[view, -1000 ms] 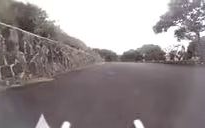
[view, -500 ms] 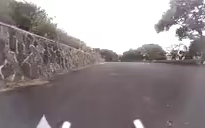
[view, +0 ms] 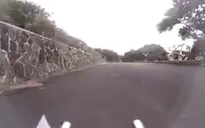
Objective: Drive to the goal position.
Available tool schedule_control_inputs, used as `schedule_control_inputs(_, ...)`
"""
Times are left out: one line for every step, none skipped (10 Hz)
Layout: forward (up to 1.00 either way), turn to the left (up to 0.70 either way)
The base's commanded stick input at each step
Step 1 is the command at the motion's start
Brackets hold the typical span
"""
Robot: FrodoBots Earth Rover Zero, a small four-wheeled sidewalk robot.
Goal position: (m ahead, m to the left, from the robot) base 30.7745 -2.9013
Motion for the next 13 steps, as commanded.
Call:
schedule_control_inputs(0.70, -0.10)
schedule_control_inputs(0.70, -0.32)
schedule_control_inputs(0.70, -0.35)
schedule_control_inputs(0.70, -0.35)
schedule_control_inputs(0.70, -0.35)
schedule_control_inputs(0.70, -0.35)
schedule_control_inputs(0.70, -0.35)
schedule_control_inputs(0.70, 0.00)
schedule_control_inputs(0.70, 0.00)
schedule_control_inputs(0.70, 0.00)
schedule_control_inputs(0.70, 0.00)
schedule_control_inputs(0.70, 0.00)
schedule_control_inputs(0.70, 0.00)
